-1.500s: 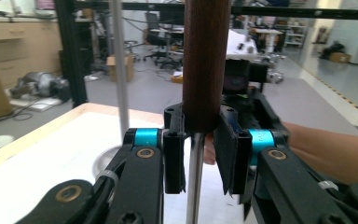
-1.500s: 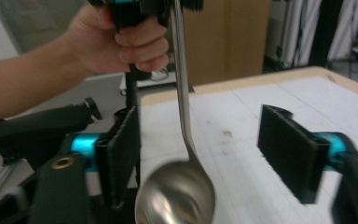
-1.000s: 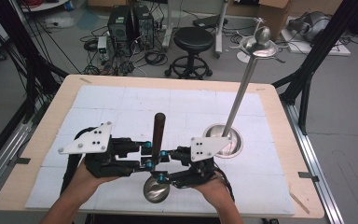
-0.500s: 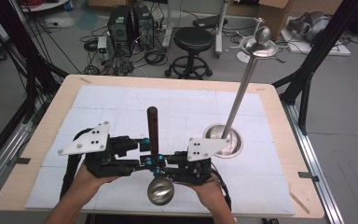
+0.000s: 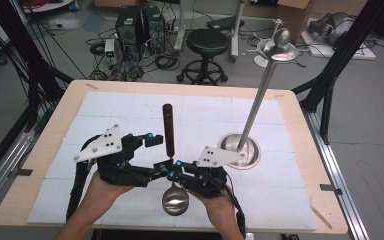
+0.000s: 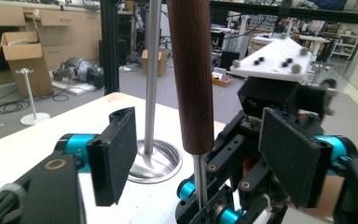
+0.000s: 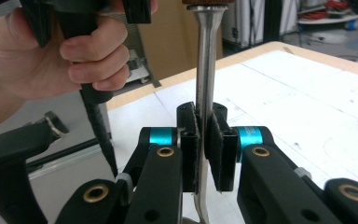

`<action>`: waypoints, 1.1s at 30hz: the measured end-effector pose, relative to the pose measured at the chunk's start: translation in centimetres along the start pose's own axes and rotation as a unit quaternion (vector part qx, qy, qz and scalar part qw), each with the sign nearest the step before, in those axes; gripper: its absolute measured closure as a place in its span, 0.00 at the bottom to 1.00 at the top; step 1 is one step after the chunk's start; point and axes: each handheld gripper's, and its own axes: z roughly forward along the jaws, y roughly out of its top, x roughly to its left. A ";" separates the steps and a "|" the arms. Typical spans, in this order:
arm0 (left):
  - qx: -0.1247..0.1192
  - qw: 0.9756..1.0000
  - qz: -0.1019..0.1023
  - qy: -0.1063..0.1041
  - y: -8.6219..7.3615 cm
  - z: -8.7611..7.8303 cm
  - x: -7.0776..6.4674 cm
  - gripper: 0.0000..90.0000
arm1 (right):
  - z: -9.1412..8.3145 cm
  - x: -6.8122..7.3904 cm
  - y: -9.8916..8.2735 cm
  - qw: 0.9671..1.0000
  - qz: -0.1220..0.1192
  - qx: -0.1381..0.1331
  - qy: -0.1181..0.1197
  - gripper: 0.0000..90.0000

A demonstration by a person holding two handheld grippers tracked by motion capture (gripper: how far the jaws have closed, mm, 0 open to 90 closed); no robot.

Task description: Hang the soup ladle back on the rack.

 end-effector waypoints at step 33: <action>-0.019 0.997 -0.016 -0.074 0.0 -0.2 0.4 0.82 | -4.4 0.0 -0.2 0.998 -0.030 -0.043 0.035 0.38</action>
